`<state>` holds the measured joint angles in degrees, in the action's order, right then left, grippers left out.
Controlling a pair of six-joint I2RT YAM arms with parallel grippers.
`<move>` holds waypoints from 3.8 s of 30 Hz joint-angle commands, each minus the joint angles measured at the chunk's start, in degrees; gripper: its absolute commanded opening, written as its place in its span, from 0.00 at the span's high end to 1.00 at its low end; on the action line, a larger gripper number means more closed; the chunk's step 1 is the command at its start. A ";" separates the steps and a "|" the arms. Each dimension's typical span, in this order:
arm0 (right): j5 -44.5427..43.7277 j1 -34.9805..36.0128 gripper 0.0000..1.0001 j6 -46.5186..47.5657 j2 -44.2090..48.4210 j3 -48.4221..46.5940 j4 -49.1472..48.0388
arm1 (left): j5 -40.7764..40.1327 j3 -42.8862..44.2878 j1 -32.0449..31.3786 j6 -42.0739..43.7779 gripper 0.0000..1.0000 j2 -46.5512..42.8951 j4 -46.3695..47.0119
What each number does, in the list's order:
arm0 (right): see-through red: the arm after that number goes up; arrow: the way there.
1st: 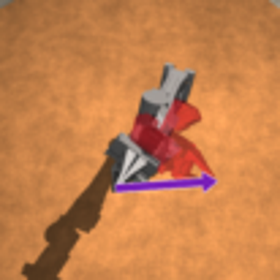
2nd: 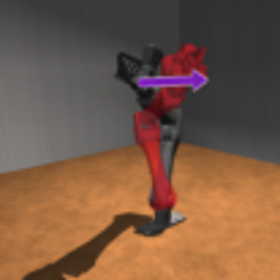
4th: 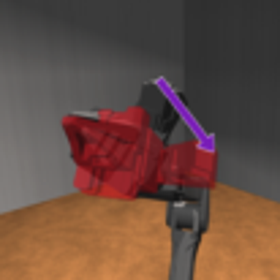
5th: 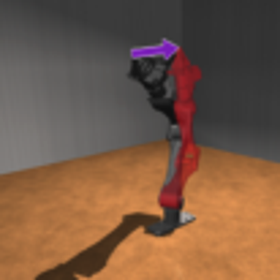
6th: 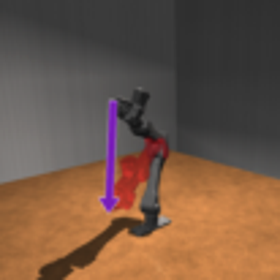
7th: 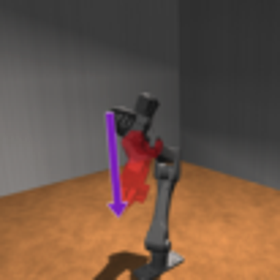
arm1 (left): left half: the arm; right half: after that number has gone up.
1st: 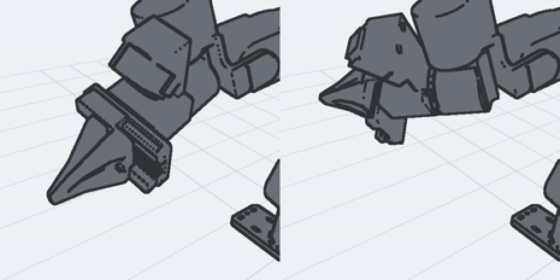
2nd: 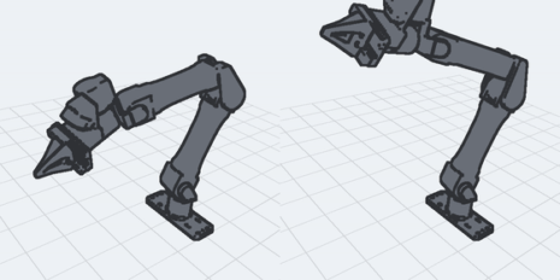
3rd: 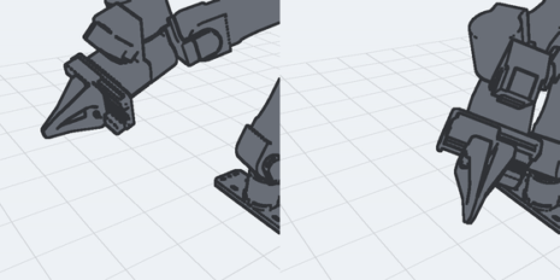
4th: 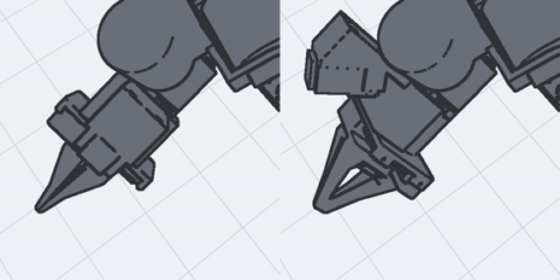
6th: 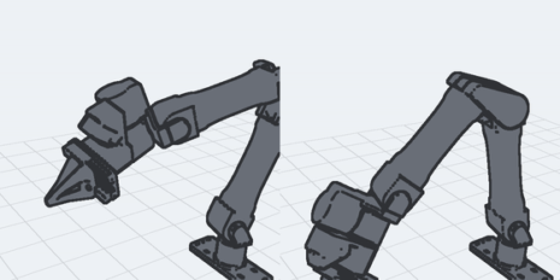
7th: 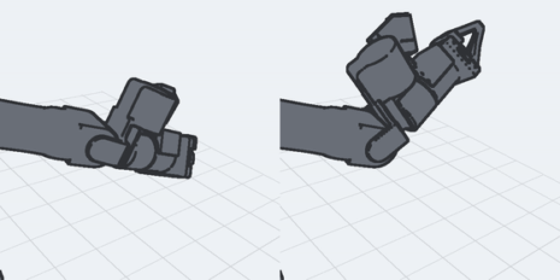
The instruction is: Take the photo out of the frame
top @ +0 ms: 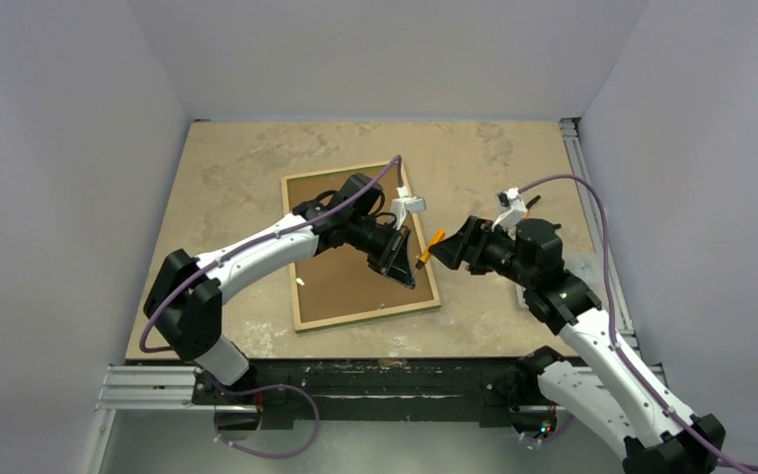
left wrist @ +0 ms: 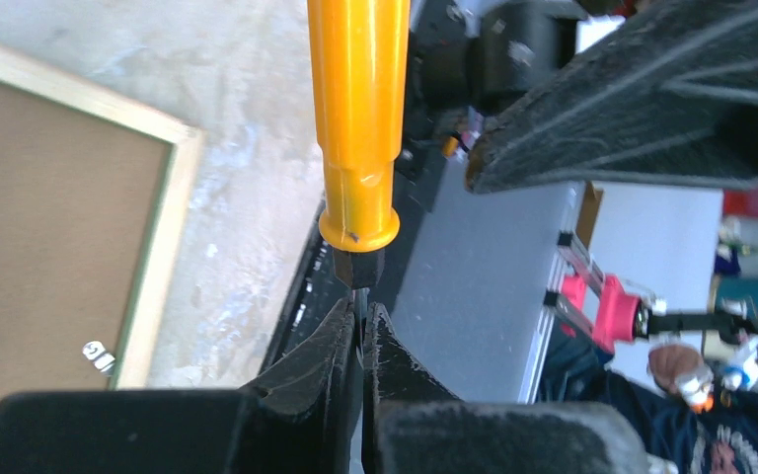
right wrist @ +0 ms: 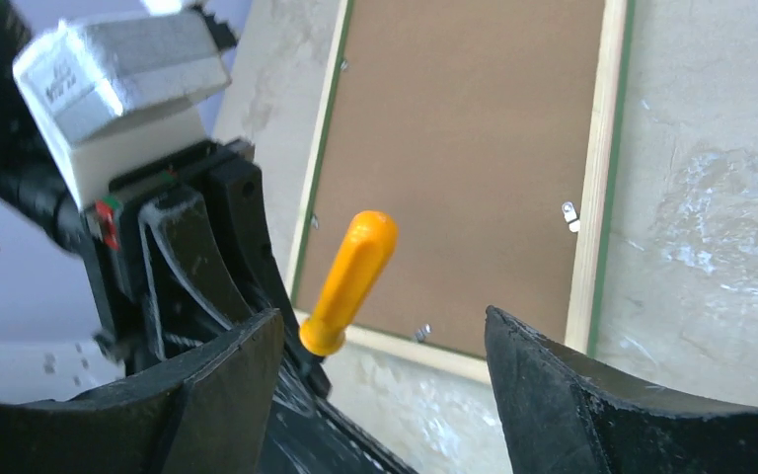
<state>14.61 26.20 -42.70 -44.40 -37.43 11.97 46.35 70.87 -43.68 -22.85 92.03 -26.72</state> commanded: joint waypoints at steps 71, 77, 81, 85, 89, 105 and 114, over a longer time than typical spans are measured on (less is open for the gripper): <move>48.10 0.04 1.00 18.35 -4.47 -6.48 6.09 | 23.19 1.71 -4.51 18.69 1.00 -3.43 -10.71; 34.57 -0.05 1.00 21.09 -4.26 -7.70 11.57 | 15.85 -0.84 0.16 12.30 0.61 -6.24 -4.03; 29.32 -0.06 1.00 21.76 -5.08 -8.71 12.74 | 12.68 -4.00 4.12 10.20 0.38 -11.10 0.68; 19.25 0.04 1.00 20.53 -5.12 -9.29 12.84 | 1.10 -6.27 6.84 8.80 0.17 -17.15 3.38; 4.78 0.04 1.00 18.44 -6.58 -9.57 14.41 | -18.89 -7.98 7.27 9.49 0.16 -23.40 2.36; -23.67 9.64 1.00 14.99 -18.91 -15.60 14.91 | -38.36 -9.30 7.37 9.41 0.15 -30.64 2.10; -23.68 9.77 1.00 18.36 -32.33 -26.67 16.05 | -42.45 5.30 7.38 11.89 0.14 -28.27 -5.56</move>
<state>-7.01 35.94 -26.57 -73.06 -57.71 28.69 7.49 73.54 -36.71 -12.91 65.63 -32.84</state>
